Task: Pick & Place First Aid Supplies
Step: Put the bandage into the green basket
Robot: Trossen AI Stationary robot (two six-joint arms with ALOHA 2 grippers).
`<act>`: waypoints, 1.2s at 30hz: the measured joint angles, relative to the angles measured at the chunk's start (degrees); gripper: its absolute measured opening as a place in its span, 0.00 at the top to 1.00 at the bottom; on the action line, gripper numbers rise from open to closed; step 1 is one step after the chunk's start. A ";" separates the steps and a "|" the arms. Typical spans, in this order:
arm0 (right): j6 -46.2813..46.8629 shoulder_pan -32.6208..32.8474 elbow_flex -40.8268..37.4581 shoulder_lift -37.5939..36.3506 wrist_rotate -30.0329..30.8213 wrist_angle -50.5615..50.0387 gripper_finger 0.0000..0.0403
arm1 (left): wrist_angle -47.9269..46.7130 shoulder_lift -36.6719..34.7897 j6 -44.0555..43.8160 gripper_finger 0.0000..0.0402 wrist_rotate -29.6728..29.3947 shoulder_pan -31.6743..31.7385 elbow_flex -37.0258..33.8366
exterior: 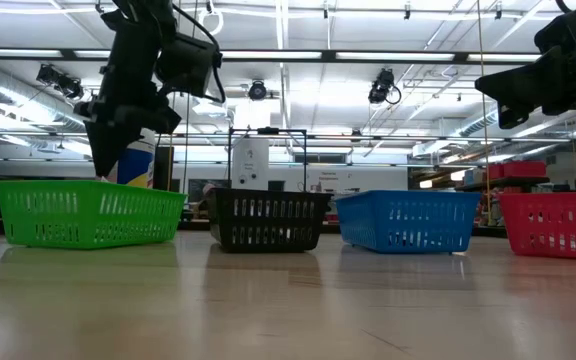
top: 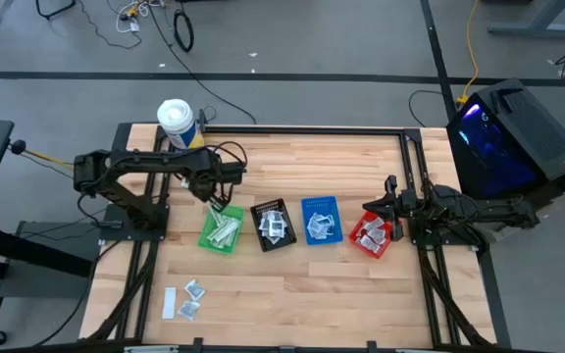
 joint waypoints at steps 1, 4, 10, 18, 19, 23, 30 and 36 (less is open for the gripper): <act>0.00 0.00 0.02 0.00 0.00 0.00 0.94 | 0.09 0.00 0.04 0.99 0.37 0.00 0.00; 0.01 0.02 0.00 0.00 0.00 0.00 0.94 | 1.10 0.00 0.44 0.98 1.91 0.00 0.00; 0.00 0.01 0.00 0.02 0.00 0.00 0.94 | 4.20 0.00 1.94 0.99 4.25 -0.02 0.00; 0.01 0.00 0.01 0.00 0.00 0.01 0.94 | 4.25 0.00 1.66 0.99 5.32 -0.11 0.00; 0.01 0.00 0.00 0.00 0.00 0.00 0.94 | 4.19 0.00 1.46 0.99 5.24 -0.09 0.00; 0.01 0.00 0.00 0.00 0.00 0.00 0.94 | 4.04 0.00 -0.04 0.99 3.33 -0.09 0.00; 0.00 0.00 0.00 0.01 0.00 0.00 0.94 | 4.06 0.00 -0.03 0.99 5.89 -0.11 0.00; 0.01 0.00 0.02 0.00 0.00 0.00 0.94 | 4.06 0.00 -0.03 0.98 9.32 -0.35 0.00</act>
